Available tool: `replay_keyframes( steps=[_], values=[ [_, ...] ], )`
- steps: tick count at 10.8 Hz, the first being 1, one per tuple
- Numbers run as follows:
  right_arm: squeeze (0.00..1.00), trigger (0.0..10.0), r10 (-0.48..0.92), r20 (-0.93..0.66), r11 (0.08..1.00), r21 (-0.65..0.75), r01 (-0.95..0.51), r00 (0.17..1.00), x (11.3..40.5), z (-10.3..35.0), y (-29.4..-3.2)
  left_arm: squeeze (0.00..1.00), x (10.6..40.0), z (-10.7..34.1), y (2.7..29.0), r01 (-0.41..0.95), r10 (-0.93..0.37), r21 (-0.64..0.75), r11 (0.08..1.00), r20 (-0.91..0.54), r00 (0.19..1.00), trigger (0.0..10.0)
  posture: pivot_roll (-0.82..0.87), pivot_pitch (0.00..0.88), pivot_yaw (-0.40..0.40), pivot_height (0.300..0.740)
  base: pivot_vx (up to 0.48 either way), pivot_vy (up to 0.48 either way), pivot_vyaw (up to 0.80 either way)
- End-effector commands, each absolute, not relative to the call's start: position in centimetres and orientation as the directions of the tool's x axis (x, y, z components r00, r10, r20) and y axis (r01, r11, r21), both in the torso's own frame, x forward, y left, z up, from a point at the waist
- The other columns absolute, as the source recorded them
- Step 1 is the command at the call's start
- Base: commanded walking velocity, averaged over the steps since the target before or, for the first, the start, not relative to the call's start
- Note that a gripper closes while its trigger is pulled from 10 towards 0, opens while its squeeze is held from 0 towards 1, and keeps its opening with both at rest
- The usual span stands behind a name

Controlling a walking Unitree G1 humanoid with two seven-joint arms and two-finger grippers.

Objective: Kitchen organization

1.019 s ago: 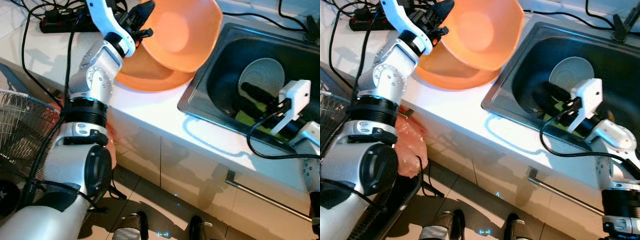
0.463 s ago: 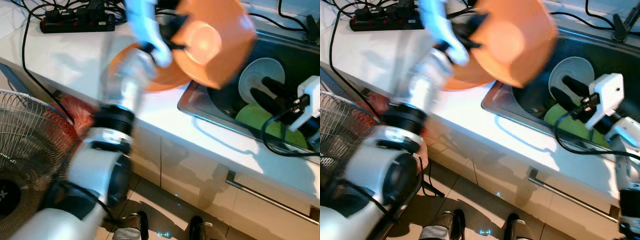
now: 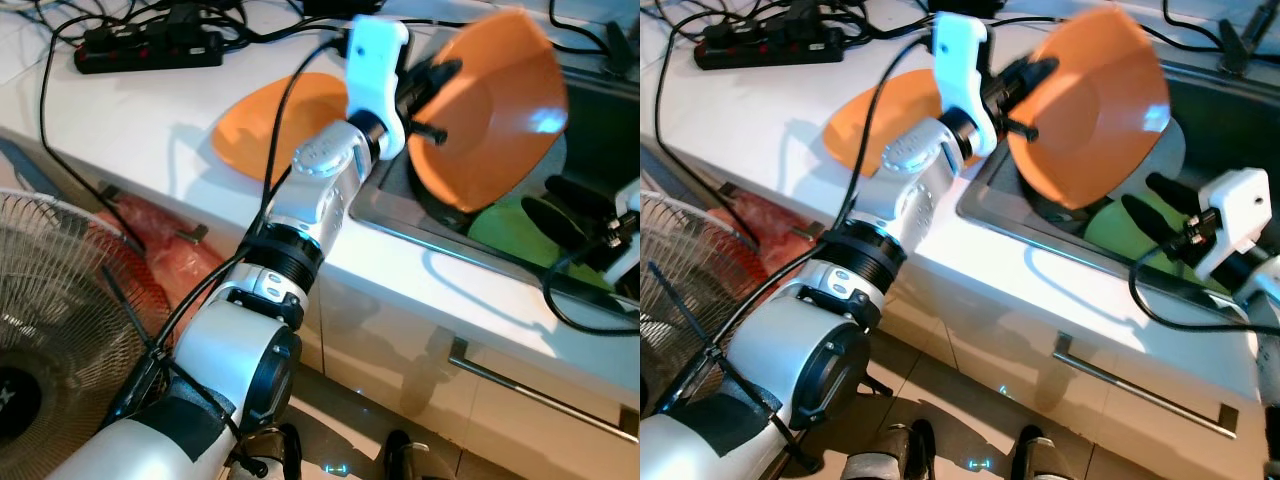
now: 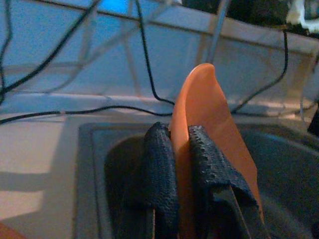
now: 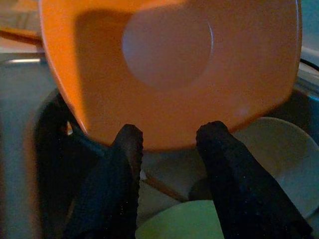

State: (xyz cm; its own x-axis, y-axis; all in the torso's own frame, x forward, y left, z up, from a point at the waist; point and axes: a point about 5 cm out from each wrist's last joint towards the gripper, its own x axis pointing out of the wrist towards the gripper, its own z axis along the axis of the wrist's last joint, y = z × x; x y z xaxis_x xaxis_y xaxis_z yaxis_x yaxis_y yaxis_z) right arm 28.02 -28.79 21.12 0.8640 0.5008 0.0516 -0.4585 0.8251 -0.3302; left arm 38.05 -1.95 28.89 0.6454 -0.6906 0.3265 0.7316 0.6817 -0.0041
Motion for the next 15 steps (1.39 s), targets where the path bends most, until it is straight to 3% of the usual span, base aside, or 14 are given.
replay_keyframes(
  steps=[1,5,6,8,10,13,14,15],
  values=[
    [0.0,10.0,0.511,0.057,0.817,-0.341,-0.465,0.857,27.4,21.7,-29.0,0.0,37.1,29.7,-3.9,0.758,-0.719,0.043,0.651,0.356,0.597,10.0,-0.08,0.209,0.1,0.74,0.0,0.0,0.0],
    [0.0,10.0,0.511,0.024,0.816,-0.329,-0.476,0.859,26.4,21.0,-29.2,0.0,36.4,26.8,-5.7,0.776,-0.759,0.056,0.628,0.265,0.595,10.0,-0.09,0.22,0.112,0.74,0.0,0.0,0.0],
    [0.0,10.0,0.516,0.019,0.815,-0.321,-0.483,0.857,26.2,20.8,-29.0,0.3,36.3,25.9,-5.9,0.778,-0.764,0.051,0.626,0.242,0.599,10.0,-0.09,0.223,0.114,0.74,0.0,0.0,0.0],
    [0.0,10.0,0.518,0.016,0.817,-0.306,-0.489,0.855,26.0,20.3,-28.6,0.36,36.0,24.4,-6.1,0.788,-0.777,0.04,0.614,0.203,0.596,10.0,-0.08,0.227,0.118,0.74,0.0,0.0,0.0],
    [0.0,10.0,0.525,0.012,0.816,-0.291,-0.499,0.851,26.1,19.9,-28.2,1.0,35.8,23.5,-6.2,0.795,-0.787,0.045,0.605,0.183,0.589,10.0,-0.08,0.227,0.12,0.74,0.0,0.0,0.0],
    [0.0,10.0,0.535,0.013,0.812,-0.284,-0.51,0.845,26.2,19.8,-27.8,1.0,35.8,23.0,-6.0,0.794,-0.789,0.048,0.606,0.166,0.592,10.0,-0.07,0.227,0.118,0.74,0.0,0.0,0.0],
    [0.0,10.0,0.539,0.013,0.81,-0.283,-0.514,0.842,26.3,19.8,-27.7,0.41,35.8,22.9,-6.0,0.795,-0.791,0.053,0.604,0.163,0.59,10.0,-0.07,0.224,0.118,0.74,0.0,0.0,0.0],
    [0.0,10.0,0.543,0.015,0.808,-0.281,-0.518,0.839,26.4,19.8,-27.5,0.0,35.9,23.0,-5.8,0.788,-0.784,0.056,0.613,0.169,0.598,10.0,-0.07,0.219,0.119,0.74,0.0,0.0,0.0]
  ],
)
